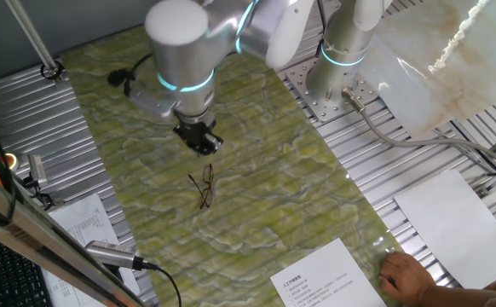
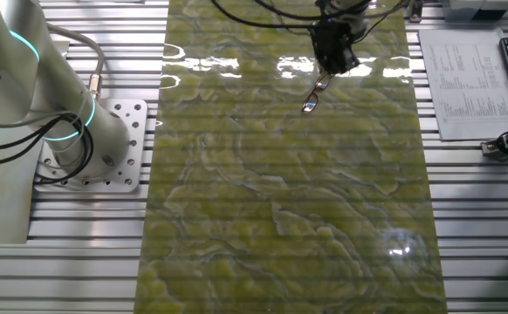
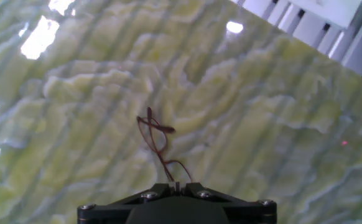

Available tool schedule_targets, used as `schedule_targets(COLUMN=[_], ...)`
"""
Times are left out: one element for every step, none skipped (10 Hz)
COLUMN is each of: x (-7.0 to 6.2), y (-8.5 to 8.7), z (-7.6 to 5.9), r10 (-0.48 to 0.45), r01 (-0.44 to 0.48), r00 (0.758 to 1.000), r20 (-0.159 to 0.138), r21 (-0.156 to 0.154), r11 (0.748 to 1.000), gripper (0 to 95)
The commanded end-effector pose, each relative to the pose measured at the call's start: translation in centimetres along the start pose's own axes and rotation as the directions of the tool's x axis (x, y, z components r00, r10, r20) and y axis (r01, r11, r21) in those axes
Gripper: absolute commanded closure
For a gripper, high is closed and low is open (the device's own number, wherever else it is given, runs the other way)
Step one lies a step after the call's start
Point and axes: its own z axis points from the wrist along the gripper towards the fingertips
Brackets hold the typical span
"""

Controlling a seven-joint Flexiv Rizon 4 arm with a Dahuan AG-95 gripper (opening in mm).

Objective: Unfold the leg of the glasses (with one hand)

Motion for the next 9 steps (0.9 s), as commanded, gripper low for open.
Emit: schedule_targets(x=[0.13, 0.15, 0.15, 0.15, 0.15, 0.15, 0.15, 0.15, 0.15], y=[-0.02, -0.03, -0.02, -0.02, -0.02, -0.02, -0.02, -0.02, -0.02], z=[-0.22, -0.23, -0.23, -0.23, -0.23, -0.23, -0.23, -0.23, -0.23], r10=[0.095, 0.153, 0.160, 0.166, 0.166, 0.176, 0.179, 0.181, 0.183], r01=[-0.095, -0.153, -0.160, -0.166, -0.166, -0.176, -0.179, -0.181, -0.183], r00=[0.995, 0.988, 0.987, 0.986, 0.986, 0.984, 0.984, 0.983, 0.983], r20=[-0.005, -0.002, -0.002, 0.001, 0.000, 0.000, 0.002, 0.002, 0.002], r21=[-0.001, 0.001, 0.000, 0.001, 0.001, 0.001, 0.002, 0.002, 0.001], r11=[0.995, 0.988, 0.987, 0.986, 0.986, 0.984, 0.984, 0.983, 0.983], gripper=[95.0, 95.0, 95.0, 95.0, 95.0, 95.0, 95.0, 95.0, 95.0])
